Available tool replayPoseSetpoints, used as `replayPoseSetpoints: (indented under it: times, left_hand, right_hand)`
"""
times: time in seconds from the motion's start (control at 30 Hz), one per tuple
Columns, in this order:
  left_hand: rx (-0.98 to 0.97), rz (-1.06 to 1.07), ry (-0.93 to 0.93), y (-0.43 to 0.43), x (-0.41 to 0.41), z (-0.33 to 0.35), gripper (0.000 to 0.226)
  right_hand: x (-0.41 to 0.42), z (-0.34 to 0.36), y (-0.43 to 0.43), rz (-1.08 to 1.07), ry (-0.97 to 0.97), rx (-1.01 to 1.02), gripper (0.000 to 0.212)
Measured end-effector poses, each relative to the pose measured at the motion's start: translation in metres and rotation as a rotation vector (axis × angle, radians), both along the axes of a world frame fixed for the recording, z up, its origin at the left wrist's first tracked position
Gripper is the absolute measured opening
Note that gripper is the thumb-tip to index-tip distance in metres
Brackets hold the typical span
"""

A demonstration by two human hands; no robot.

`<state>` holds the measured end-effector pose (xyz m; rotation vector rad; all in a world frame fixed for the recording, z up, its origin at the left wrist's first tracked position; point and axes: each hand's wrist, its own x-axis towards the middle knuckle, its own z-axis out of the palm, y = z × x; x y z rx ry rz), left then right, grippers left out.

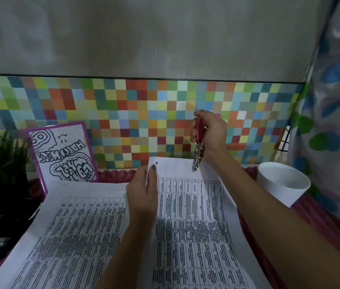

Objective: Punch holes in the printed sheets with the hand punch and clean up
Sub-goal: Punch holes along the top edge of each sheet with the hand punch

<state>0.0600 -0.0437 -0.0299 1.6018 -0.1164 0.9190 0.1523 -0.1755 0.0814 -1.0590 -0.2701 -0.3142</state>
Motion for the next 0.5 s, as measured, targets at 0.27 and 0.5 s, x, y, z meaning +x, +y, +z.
replayPoseSetpoints:
  times: [0.27, 0.5]
  left_hand:
    - [-0.019, -0.030, -0.007, 0.000, -0.003, 0.004, 0.040]
    - [-0.149, -0.324, 0.314, 0.015, 0.002, 0.013, 0.017]
  right_hand:
    - [-0.005, 0.002, 0.001, -0.060, -0.060, 0.018, 0.021]
    - [-0.009, 0.002, 0.002, -0.098, -0.062, 0.010, 0.028]
